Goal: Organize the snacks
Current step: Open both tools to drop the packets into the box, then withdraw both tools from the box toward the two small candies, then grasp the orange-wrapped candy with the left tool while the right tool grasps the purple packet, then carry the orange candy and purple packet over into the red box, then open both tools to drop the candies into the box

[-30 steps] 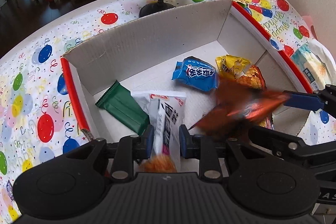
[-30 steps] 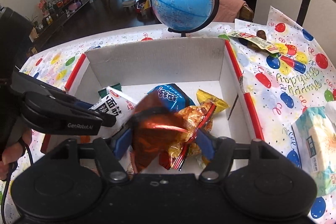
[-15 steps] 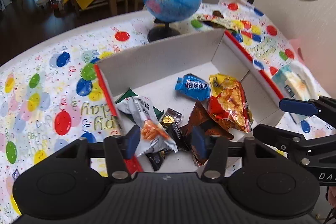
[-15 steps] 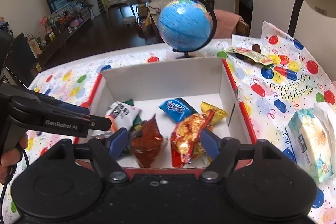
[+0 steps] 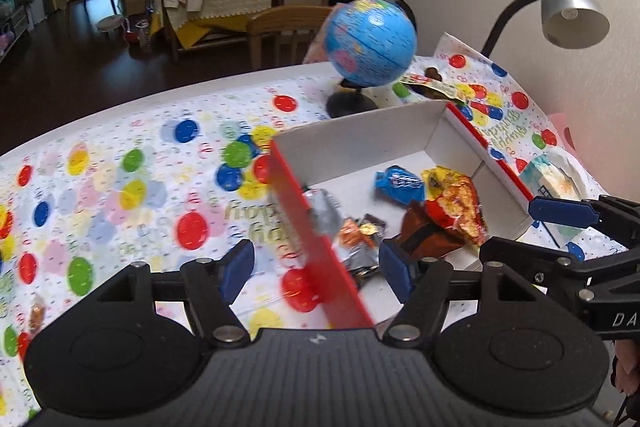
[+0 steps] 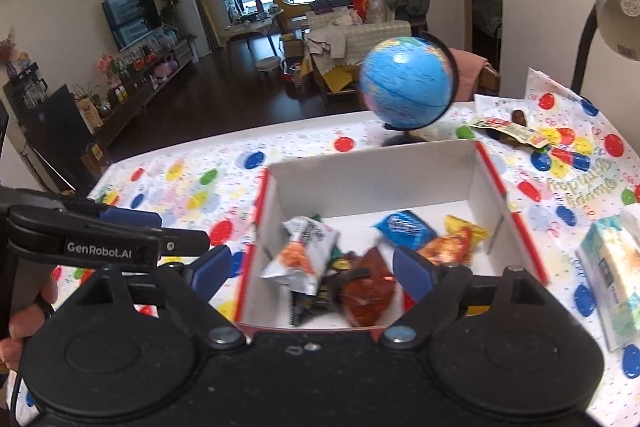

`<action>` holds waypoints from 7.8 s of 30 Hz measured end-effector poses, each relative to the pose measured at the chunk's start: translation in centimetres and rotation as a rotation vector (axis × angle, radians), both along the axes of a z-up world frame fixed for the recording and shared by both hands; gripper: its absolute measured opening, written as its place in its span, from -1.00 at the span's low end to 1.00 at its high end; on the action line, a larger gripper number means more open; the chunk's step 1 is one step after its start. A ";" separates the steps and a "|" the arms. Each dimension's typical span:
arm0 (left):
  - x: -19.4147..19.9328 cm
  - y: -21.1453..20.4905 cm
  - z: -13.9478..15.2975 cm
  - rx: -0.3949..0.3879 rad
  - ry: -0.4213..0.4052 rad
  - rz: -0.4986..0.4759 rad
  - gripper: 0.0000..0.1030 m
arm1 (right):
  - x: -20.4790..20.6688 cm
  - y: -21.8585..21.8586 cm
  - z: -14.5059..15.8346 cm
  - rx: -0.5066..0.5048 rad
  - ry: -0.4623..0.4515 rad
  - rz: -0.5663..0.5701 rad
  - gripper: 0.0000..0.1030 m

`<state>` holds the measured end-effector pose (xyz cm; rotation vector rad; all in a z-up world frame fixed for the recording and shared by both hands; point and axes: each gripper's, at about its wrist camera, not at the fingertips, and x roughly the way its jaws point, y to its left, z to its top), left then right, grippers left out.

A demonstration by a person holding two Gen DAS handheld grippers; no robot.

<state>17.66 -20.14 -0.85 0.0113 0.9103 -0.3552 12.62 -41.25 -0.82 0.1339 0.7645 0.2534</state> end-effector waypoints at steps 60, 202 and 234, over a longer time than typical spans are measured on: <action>3.4 30.7 -13.8 0.095 0.171 0.247 0.56 | 6.3 32.5 -13.7 -0.093 0.210 0.279 0.35; 10.1 -13.3 -9.9 0.136 0.124 -0.103 -0.66 | 10.4 -7.4 -9.5 -0.047 0.129 -0.026 -0.55; 2.3 -8.8 -1.7 0.055 -0.068 -0.075 0.42 | 2.4 -6.1 -2.7 -0.015 -0.007 -0.062 0.27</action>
